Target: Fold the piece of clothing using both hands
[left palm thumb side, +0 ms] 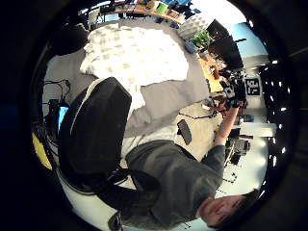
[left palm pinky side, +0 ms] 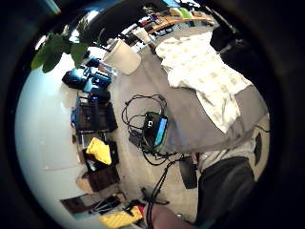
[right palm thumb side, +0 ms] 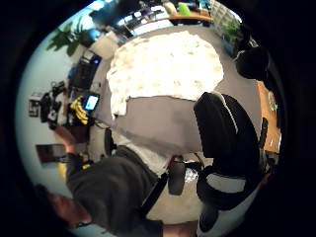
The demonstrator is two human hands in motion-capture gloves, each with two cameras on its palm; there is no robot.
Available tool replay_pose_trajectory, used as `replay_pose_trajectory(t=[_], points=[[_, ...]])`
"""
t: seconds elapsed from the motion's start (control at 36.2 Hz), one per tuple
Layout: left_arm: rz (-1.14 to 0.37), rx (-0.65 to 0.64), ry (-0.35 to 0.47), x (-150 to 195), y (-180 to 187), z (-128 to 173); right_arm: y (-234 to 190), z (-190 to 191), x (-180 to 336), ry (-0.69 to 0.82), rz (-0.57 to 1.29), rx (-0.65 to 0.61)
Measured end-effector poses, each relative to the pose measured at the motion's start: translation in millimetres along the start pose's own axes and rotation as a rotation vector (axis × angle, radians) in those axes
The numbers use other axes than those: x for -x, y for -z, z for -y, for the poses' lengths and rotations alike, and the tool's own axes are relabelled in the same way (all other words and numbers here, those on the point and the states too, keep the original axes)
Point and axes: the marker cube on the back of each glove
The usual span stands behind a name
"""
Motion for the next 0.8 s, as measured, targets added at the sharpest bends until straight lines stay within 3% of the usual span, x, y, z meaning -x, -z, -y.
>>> replay_pose_trajectory(t=[0.33, 0.52, 0.66, 0.8], points=[[-0.024, 0.055, -0.012, -0.2, -15.5, 2.9, 0.6, 1.4, 10.2, 0.029, 0.001, 0.009], [-0.020, 0.102, -0.030, 2.1, -42.5, 8.0, -3.8, 10.5, 22.5, 0.056, 0.017, 0.042], [-0.094, 0.223, -0.116, -18.0, -93.4, 7.7, -24.5, 23.9, 22.6, 0.051, 0.013, 0.069], [-0.021, 0.413, -0.199, -42.2, -169.4, 13.2, -40.3, 28.8, 24.8, 0.046, 0.034, 0.092]])
